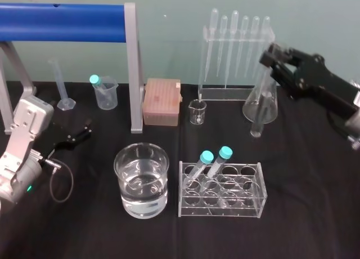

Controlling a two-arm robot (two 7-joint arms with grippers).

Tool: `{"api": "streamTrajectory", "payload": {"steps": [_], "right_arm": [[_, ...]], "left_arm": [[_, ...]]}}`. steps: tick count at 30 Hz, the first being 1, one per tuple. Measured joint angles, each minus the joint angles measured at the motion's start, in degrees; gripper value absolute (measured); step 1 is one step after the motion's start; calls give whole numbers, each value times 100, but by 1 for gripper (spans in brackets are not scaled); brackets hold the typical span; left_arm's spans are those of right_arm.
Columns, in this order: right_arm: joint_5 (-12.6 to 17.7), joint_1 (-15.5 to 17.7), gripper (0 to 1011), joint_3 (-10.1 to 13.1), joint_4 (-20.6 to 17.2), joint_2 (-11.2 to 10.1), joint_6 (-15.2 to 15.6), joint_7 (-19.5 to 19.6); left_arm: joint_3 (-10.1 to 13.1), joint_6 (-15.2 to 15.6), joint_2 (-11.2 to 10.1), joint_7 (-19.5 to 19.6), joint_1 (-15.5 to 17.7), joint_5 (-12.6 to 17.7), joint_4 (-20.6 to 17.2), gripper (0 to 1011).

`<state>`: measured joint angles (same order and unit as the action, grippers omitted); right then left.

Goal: Hold the test tube with one hand and immerse one end into the beaker, then return it to the test tube rack.

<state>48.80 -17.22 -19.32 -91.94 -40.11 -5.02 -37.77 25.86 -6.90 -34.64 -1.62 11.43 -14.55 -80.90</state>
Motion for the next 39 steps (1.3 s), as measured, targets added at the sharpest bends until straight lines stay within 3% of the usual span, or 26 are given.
{"api": "streamTrajectory", "payload": {"steps": [4,9,21,39], "right_arm": [[2,240,225,82,-86,-108,139,80],[-17,308,225,38,11,-111,277,38],[-16,123,225,-237,415,62,421,-350],[-88,-111,225,-526,807,160,477,-590]], "left_arm": [[0,0,0,0,0,0,0,1000],[0,0,0,0,0,0,0,1000],[0,0,0,0,0,0,0,1000],[0,0,0,0,0,0,0,1000]]}}
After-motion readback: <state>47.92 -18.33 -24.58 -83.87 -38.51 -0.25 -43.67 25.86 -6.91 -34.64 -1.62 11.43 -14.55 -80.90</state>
